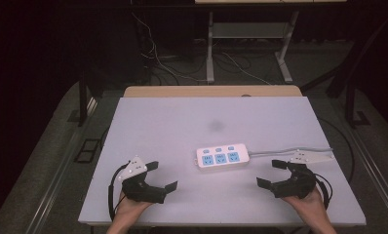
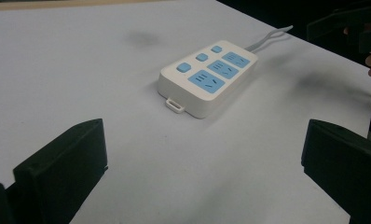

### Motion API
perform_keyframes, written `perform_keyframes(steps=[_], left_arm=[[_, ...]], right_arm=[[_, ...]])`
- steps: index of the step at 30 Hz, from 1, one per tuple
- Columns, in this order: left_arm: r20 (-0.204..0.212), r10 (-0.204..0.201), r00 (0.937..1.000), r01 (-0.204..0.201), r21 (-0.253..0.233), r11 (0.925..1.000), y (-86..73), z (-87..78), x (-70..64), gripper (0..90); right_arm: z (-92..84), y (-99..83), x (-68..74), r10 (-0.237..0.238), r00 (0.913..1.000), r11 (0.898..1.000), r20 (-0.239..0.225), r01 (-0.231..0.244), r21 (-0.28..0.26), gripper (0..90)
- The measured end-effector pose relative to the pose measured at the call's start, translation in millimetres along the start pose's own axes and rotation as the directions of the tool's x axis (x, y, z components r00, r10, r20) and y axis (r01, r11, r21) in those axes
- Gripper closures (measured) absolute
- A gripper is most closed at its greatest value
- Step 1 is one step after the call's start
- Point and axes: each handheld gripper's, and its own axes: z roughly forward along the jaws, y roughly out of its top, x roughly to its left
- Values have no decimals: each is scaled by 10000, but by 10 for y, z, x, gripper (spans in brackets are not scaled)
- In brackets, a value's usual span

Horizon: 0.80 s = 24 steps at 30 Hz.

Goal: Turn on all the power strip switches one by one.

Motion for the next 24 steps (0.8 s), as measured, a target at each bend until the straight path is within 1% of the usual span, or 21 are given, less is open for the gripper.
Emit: perform_keyframes(steps=[4,6,12,16,17,22,24], left_arm=[[26,27,10000,-27,53,10000,-2,1,-6,0],[94,99,9999,-100,164,9998,-6,12,-13,0],[248,175,9995,-181,249,9995,-3,36,-34,0],[277,240,9993,-248,317,9992,-3,52,-37,0],[293,238,9993,-247,307,9992,-2,55,-36,0],[302,223,9993,-232,295,9993,-3,52,-33,0],[301,224,9993,-234,308,9993,-4,51,-36,0]], right_arm=[[-7,0,1,-122,9999,9999,35,122,59,6],[-10,0,-1,-149,9998,9998,90,148,102,6],[-30,2,-22,-46,10000,9999,18,45,115,6],[-38,-1,-31,-21,10000,9998,12,20,218,6],[-45,-1,-35,39,10000,9997,-39,-38,254,6],[-58,1,-32,40,10000,9994,-63,-38,349,7],[-60,-2,-32,51,10000,9988,-50,-49,478,7]])
